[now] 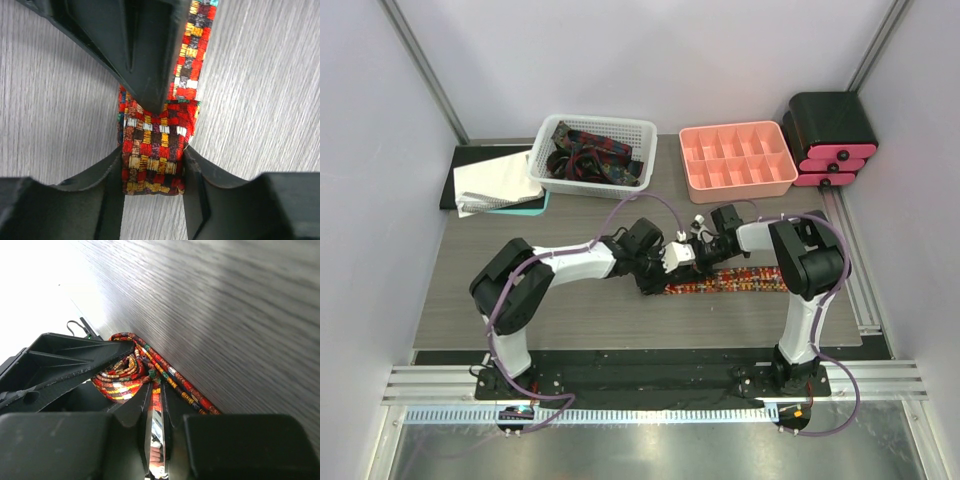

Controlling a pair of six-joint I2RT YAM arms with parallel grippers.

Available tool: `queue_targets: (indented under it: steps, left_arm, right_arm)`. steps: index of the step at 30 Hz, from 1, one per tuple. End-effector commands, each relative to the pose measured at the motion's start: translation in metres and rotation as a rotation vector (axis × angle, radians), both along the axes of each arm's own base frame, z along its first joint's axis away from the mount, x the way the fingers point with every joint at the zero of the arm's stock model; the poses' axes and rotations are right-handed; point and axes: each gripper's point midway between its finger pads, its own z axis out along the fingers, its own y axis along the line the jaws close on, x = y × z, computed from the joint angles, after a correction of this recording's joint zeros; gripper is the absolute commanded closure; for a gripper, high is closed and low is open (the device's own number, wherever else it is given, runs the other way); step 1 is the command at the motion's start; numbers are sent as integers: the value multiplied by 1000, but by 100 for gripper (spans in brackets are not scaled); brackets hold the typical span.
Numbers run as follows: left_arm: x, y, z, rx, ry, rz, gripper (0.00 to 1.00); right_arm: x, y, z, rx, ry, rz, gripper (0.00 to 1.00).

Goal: Roll the ties
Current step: Roll the tie at the center of the board.

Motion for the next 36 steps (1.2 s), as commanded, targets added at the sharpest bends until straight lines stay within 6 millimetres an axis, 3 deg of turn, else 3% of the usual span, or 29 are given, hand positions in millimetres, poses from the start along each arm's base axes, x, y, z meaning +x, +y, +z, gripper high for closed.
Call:
queue_targets:
  steps: [1,8,12,16,19,24,27,36]
  left_arm:
    - [-3,15,-6,21,-30,-10,53]
    - [3,-8,5,-50,-47,-47,54]
    - [10,-19,2,2,-81,-56,71]
    - [9,-11,-15,74,-67,-52,87]
    - [6,1,-28,122,-57,-40,91]
    - [-1,9,-36,131,-37,-16,93]
    - [-2,10,-39,135,-33,-13,92]
    - [0,9,-38,132,-36,-14,89]
  right_arm:
    - [-4,-18,-42,-200,-18,17,86]
    - [-4,-21,-49,-260,-29,41,90]
    - [-2,-20,-47,-268,-37,46,91]
    - [5,-15,-23,-191,-68,35,86]
    - [16,-20,4,-128,-116,2,81]
    - [23,-18,46,-14,-166,-21,72]
    - [21,-12,54,33,-150,-46,67]
    - [12,8,36,56,-85,-57,60]
